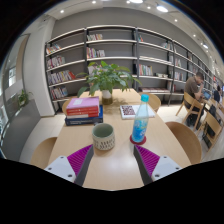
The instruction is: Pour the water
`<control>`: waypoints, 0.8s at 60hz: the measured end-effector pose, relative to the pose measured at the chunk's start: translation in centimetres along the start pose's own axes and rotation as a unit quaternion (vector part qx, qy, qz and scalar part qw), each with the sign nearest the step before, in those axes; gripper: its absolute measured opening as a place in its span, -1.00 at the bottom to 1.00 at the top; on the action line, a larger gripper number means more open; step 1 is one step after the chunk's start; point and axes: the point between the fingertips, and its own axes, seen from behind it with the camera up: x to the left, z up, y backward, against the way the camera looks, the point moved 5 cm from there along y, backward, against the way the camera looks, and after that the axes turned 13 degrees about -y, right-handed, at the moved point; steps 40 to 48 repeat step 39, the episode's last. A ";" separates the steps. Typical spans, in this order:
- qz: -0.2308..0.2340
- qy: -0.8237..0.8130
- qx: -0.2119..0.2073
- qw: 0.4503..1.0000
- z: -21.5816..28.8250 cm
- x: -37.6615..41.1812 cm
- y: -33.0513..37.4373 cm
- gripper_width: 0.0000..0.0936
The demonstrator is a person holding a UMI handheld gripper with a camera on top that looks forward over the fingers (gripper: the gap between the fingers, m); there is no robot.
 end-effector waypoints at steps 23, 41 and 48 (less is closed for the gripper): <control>0.002 0.019 -0.065 0.998 7.9 4.3 5.8 0.75; 0.003 0.012 -0.067 0.998 8.7 5.4 7.2 0.75; 0.003 0.012 -0.067 0.998 8.7 5.4 7.2 0.75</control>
